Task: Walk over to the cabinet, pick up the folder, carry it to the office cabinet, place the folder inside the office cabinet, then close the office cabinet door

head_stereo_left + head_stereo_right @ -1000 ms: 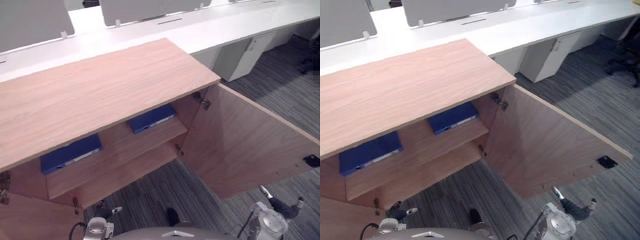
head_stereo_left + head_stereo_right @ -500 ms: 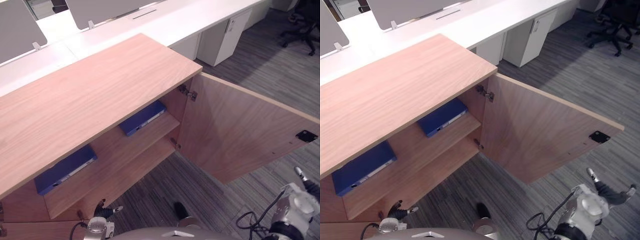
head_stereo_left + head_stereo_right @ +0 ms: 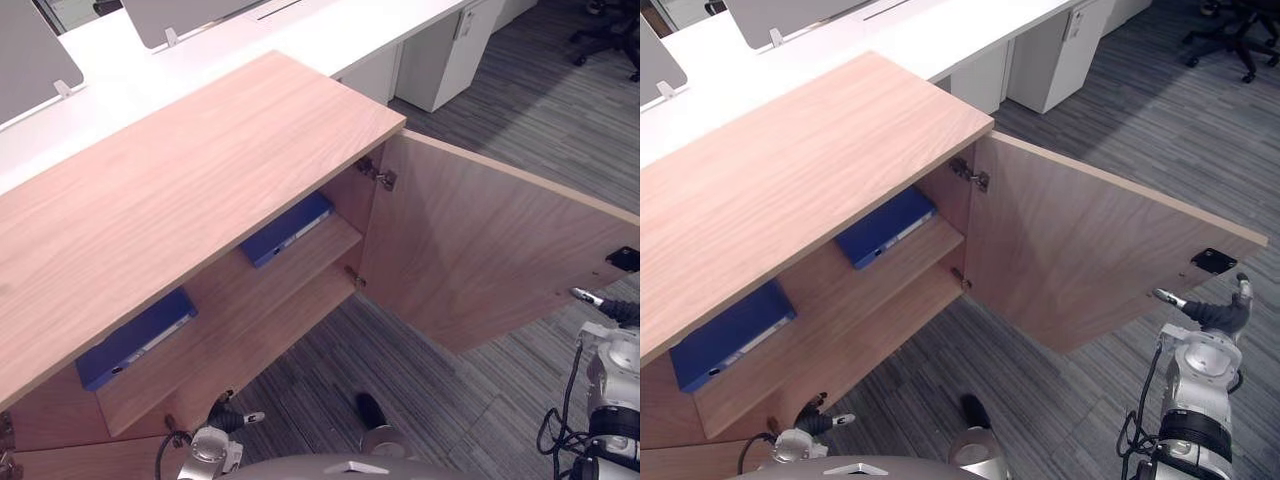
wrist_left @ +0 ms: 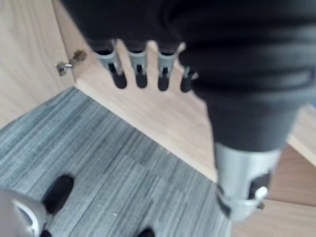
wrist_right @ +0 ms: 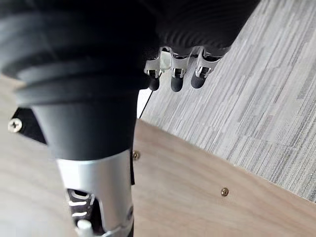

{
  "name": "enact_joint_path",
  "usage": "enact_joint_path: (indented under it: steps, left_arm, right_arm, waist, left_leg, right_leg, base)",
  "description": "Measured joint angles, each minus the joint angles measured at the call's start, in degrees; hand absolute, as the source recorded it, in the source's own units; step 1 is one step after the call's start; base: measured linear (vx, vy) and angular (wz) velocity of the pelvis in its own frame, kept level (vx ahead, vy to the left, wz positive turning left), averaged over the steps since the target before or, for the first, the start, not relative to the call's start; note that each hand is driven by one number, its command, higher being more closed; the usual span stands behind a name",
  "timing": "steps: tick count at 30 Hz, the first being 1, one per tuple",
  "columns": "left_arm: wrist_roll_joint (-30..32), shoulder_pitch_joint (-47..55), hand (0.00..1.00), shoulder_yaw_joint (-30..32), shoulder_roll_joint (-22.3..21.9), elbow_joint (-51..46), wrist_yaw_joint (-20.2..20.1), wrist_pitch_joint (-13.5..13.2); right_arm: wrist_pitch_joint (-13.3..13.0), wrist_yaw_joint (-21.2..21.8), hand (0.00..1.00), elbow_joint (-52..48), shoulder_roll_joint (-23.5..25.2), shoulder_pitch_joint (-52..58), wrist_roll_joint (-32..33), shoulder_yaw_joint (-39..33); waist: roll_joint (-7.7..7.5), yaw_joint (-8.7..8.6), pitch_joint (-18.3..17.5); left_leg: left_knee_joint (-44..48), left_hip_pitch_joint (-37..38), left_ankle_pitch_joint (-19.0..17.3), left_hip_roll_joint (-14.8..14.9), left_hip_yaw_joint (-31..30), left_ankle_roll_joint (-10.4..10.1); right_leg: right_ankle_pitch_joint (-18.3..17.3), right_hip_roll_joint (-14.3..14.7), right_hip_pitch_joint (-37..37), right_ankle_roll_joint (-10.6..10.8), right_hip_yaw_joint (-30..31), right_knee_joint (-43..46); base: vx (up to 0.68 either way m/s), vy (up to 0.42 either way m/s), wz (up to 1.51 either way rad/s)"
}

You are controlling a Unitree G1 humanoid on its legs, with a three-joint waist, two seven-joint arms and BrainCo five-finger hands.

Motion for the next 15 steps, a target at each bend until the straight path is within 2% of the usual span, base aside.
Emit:
enact_joint_path:
  steps: [8,15]
  left_arm:
    - [1.8,0.5,0.00,-1.0,0.0,0.0,0.0,-0.4]
    - [2.3,0.5,0.00,-0.9,0.0,0.0,0.0,-0.4]
  right_arm:
    - [0.0,0.7,0.00,1.9,-1.8,-0.9,-1.3,3.3]
    - [0.0,-0.7,0.00,-2.5,0.1,-0.2,-1.1,2.0]
  waist:
    - [0.28,-0.53,0.1]
    - [0.22,-0.60,0.2]
  left_leg:
    - [0.0,-0.6,0.2,-0.2,-1.6,0.3]
    - [-0.2,-0.6,0.6,-0.5,-2.5,0.6]
  right_leg:
    - [0.2,-0.4,0.2,0.3,-2.8,0.0]
    - [0.3,-0.7,0.2,0.5,-3.0,0.0]
  base:
    - [-0.08,-0.072,0.08]
    - [-0.09,-0.059,0.02]
